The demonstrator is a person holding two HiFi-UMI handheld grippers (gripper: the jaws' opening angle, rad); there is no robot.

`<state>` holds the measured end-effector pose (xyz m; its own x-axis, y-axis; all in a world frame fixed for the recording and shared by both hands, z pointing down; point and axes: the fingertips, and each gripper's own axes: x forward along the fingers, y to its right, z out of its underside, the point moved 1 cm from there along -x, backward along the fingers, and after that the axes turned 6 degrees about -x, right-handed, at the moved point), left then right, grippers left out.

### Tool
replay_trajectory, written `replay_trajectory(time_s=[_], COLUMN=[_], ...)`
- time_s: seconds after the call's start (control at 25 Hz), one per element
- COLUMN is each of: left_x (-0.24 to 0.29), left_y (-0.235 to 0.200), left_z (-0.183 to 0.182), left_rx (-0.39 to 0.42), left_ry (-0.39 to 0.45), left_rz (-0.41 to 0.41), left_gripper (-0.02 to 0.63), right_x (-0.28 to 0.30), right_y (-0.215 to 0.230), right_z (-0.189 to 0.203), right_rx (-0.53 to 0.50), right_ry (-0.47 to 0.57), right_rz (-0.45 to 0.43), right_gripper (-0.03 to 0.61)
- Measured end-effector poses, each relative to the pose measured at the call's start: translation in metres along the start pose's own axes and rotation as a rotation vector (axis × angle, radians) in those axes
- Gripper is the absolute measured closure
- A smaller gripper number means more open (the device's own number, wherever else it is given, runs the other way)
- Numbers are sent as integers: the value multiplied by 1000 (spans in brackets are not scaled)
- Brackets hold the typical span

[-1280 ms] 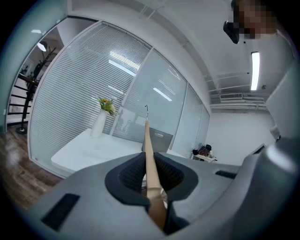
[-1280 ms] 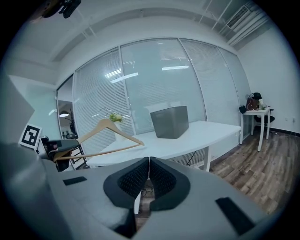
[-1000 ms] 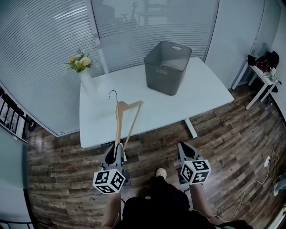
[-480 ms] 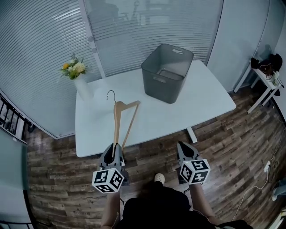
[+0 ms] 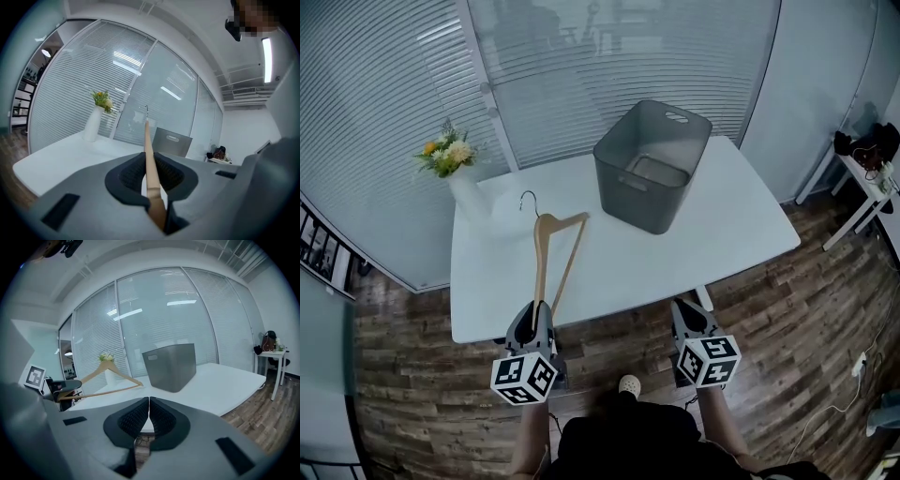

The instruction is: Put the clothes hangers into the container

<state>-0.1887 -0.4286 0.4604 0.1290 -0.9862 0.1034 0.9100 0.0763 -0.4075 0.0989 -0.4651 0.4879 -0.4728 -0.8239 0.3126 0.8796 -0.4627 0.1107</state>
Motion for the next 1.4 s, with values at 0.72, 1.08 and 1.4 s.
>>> replay_trajectory(time_s=[0.72, 1.08, 1.4], left_x=[63, 48, 45], left_y=[5, -2, -6], left_z=[3, 2, 5], left_rx=[3, 11, 5], left_ry=[38, 26, 26], left_rz=[-65, -99, -105], left_gripper=[557, 555, 557], right_x=[61, 50, 47], right_y=[53, 45, 51], right_z=[-20, -10, -1], right_rx=[-29, -11, 2], right_ry=[4, -1, -8], right_rz=[-64, -72, -50], right_gripper=[549, 549, 549])
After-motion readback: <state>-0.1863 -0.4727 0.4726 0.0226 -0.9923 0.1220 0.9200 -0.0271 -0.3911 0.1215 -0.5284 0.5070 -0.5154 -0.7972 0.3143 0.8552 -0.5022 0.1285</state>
